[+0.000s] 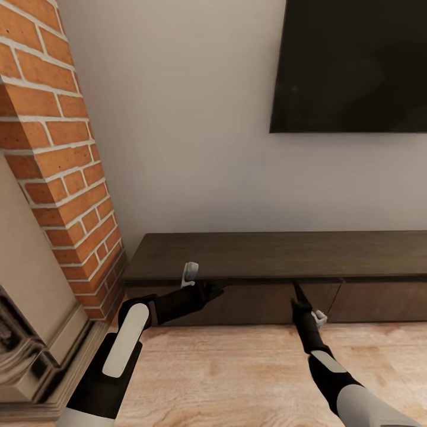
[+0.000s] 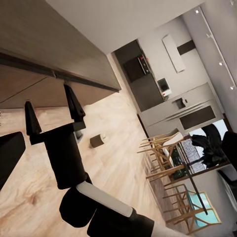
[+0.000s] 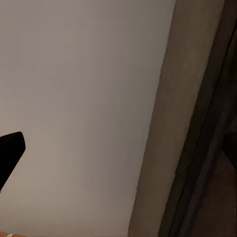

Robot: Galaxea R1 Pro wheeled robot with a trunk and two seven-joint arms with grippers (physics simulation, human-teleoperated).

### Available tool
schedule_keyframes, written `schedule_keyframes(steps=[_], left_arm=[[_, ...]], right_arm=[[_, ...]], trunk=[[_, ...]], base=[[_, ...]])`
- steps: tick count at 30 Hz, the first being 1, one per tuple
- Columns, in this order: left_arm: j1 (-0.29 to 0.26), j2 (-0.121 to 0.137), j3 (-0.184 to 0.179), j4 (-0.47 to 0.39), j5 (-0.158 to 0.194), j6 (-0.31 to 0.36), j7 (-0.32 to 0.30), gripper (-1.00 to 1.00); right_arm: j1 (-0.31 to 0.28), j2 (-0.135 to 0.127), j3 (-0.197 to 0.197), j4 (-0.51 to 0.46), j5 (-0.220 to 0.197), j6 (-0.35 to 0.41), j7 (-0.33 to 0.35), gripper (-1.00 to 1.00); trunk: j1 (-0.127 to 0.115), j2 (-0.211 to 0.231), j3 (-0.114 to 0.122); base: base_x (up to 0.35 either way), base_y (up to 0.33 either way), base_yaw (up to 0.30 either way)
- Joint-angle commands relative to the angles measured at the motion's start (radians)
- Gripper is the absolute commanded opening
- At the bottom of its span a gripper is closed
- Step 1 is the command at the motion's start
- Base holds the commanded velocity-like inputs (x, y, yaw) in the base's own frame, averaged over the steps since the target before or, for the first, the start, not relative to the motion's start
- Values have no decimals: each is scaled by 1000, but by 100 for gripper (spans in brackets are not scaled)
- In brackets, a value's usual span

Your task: Place each of the two pumpkins and all three candles from the living room inside a cabinet in the living room (use any cabinet), then make sure every cabinet is closed, and position the cauldron so it is next to a table in the living room.

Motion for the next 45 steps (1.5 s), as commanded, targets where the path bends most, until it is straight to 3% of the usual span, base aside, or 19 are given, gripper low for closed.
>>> schedule_keyframes(steps=[1, 6, 11, 16, 27, 39, 45], left_arm=[[-1, 0, 1, 0, -7, 3, -7, 100], [-1, 0, 1, 0, -7, 3, -9, 100], [-1, 0, 0, 0, -7, 4, -12, 100], [-1, 0, -1, 0, -7, 4, -13, 100], [-1, 0, -1, 0, -6, 6, -13, 100], [-1, 0, -1, 1, -6, 6, -13, 100], [-1, 0, -2, 2, -6, 6, -12, 100]], right_arm=[[-1, 0, 0, 9, -15, -6, 3, 100], [-1, 1, 0, 21, -68, -9, 7, 100], [-1, 1, 0, 25, -83, -9, 14, 100], [-1, 0, 0, 25, -86, -9, 49, 100], [-1, 0, 2, 25, -85, -10, 62, 100], [-1, 0, 3, 26, -83, -11, 65, 100], [-1, 0, 3, 26, -83, -11, 120, 100]], trunk=[[0, 0, -1], [0, 0, -1], [0, 0, -1], [0, 0, -1], [5, -3, -43], [5, -3, -43], [5, -3, -43]], base=[[3, 0, 0], [1, 0, 0], [0, 0, 0], [0, 0, 0], [0, 0, 0], [0, 0, 0], [0, 0, 0]])
